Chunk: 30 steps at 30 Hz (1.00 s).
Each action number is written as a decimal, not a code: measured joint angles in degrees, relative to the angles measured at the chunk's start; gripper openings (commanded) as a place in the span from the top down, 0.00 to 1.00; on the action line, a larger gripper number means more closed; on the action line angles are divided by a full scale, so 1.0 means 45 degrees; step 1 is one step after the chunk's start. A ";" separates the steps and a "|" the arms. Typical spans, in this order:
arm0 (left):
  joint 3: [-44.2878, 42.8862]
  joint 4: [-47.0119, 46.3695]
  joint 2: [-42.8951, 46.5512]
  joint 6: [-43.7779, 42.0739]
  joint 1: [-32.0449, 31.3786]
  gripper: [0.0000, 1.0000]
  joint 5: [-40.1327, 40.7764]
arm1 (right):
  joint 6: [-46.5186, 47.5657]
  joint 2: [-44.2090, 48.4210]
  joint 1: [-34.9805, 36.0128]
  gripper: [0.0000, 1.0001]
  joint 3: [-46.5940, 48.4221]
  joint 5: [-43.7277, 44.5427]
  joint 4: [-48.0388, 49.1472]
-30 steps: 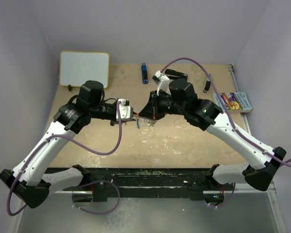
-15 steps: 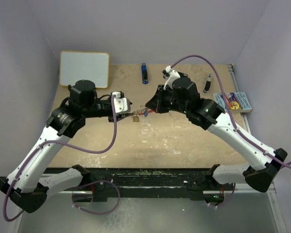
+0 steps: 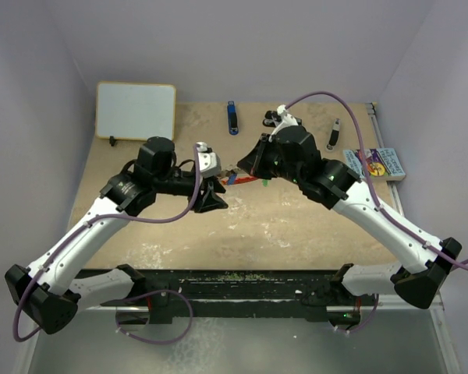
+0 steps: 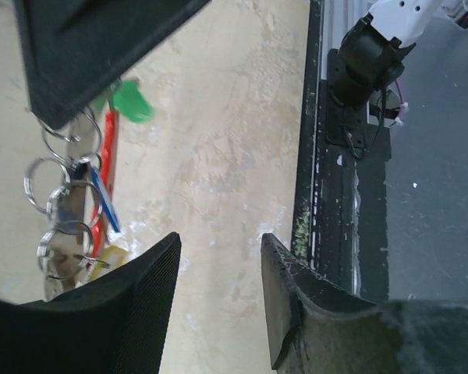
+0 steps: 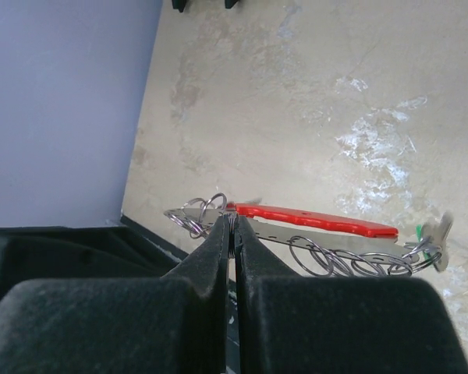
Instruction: Put the keys on the keyring
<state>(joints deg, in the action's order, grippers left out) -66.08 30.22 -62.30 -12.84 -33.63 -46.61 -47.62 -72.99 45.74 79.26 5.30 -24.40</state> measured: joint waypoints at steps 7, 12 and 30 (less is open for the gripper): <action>0.0588 -0.0641 -0.0335 0.0923 -0.0321 0.07 0.0855 | -0.0214 0.0000 0.0000 1.00 0.0000 0.0364 -0.0029; 0.0597 -0.1175 -0.0403 0.0957 -0.0369 0.02 0.1277 | -0.0301 0.0000 0.0000 1.00 0.0000 0.0267 -0.0019; 0.0593 -0.2001 -0.0928 0.0389 -0.0393 0.02 0.3104 | -0.0583 0.0000 0.0505 1.00 -0.0005 0.0214 0.0675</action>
<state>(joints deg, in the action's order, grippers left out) -63.42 21.21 -66.48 -11.09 -35.40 -32.64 -50.24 -72.99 48.01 79.24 6.26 -21.37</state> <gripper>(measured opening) 0.982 0.004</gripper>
